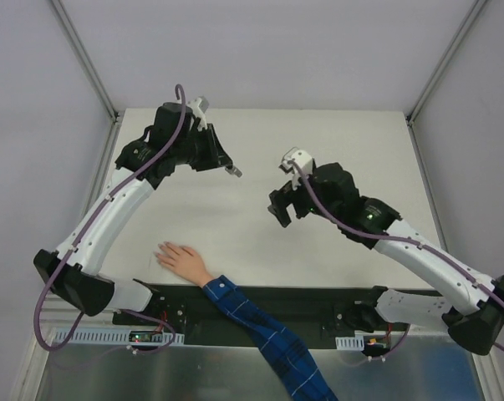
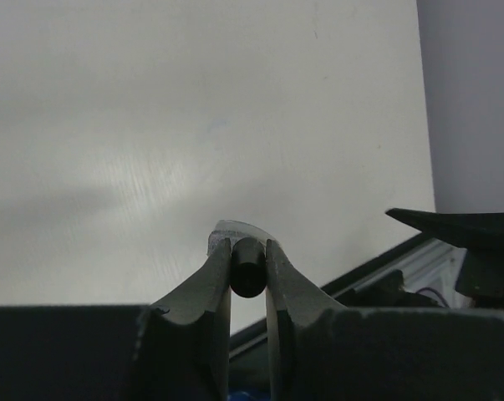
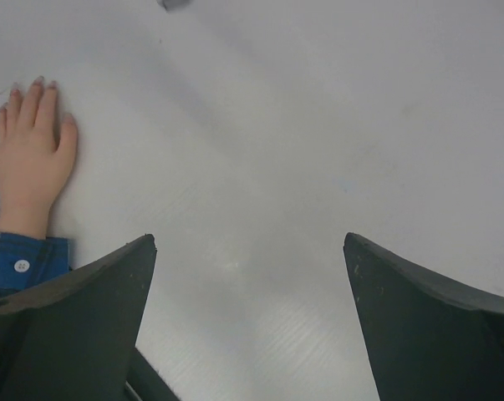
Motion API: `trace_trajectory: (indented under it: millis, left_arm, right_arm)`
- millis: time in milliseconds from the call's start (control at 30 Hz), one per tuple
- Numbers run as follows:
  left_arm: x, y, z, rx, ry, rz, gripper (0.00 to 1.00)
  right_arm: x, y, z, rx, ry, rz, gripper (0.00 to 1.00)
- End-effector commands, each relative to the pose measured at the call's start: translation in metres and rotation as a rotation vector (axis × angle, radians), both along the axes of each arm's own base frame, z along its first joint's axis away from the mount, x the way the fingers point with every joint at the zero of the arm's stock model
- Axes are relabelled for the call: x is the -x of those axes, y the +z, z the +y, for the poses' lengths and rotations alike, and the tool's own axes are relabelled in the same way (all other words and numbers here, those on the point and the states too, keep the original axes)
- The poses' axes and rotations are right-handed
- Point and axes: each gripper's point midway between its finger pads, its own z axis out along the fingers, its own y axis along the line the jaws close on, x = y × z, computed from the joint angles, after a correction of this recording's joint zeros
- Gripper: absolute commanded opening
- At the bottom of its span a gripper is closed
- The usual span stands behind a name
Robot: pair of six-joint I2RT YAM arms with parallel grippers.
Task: Paint the nails
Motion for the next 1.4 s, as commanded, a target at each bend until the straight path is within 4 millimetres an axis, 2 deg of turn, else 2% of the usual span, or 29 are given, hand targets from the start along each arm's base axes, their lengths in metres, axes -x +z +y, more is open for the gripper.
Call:
trace_trajectory:
  millis: [0, 67, 100, 133, 200, 267, 333, 433, 533, 767, 933, 1300, 1367]
  left_arm:
    - [0.053, -0.03, 0.0, 0.09, 0.053, 0.291, 0.0]
    - [0.066, -0.027, 0.008, 0.102, 0.089, 0.316, 0.0]
    - [0.071, -0.027, 0.009, 0.109, 0.095, 0.332, 0.0]
    - [0.076, -0.023, 0.011, 0.122, 0.101, 0.331, 0.0]
    - [0.084, -0.022, 0.012, 0.136, 0.109, 0.372, 0.0]
    - [0.09, -0.02, 0.013, 0.146, 0.114, 0.39, 0.0]
    - [0.092, -0.02, 0.013, 0.153, 0.119, 0.402, 0.0]
    - [0.095, -0.022, 0.012, 0.165, 0.121, 0.428, 0.0]
    - [0.096, -0.022, 0.008, 0.177, 0.108, 0.446, 0.0]
    - [0.097, -0.019, 0.006, 0.189, 0.103, 0.456, 0.0]
    - [0.098, -0.017, 0.005, 0.199, 0.106, 0.462, 0.0]
    - [0.099, -0.011, 0.005, 0.219, 0.109, 0.459, 0.0]
    - [0.099, -0.01, 0.005, 0.221, 0.11, 0.459, 0.0]
  right_arm:
    - [-0.013, 0.037, 0.059, -0.076, 0.091, -0.252, 0.99]
    - [-0.014, 0.048, 0.075, -0.105, 0.123, -0.284, 0.96]
    - [-0.013, 0.043, 0.086, -0.087, 0.15, -0.293, 0.94]
    - [-0.013, 0.051, 0.095, -0.11, 0.173, -0.326, 0.91]
    - [-0.009, 0.041, 0.112, -0.081, 0.225, -0.328, 0.82]
    - [-0.004, 0.039, 0.123, -0.069, 0.281, -0.343, 0.76]
    - [0.005, 0.035, 0.134, -0.084, 0.344, -0.328, 0.75]
    - [0.008, 0.034, 0.143, -0.113, 0.346, -0.333, 0.75]
    - [0.006, 0.031, 0.146, -0.125, 0.336, -0.336, 0.75]
    - [0.012, 0.026, 0.153, -0.14, 0.347, -0.326, 0.61]
    - [0.007, 0.025, 0.149, -0.142, 0.309, -0.336, 0.55]
    - [0.008, 0.019, 0.146, -0.129, 0.298, -0.329, 0.54]
    - [0.007, 0.018, 0.146, -0.127, 0.294, -0.325, 0.5]
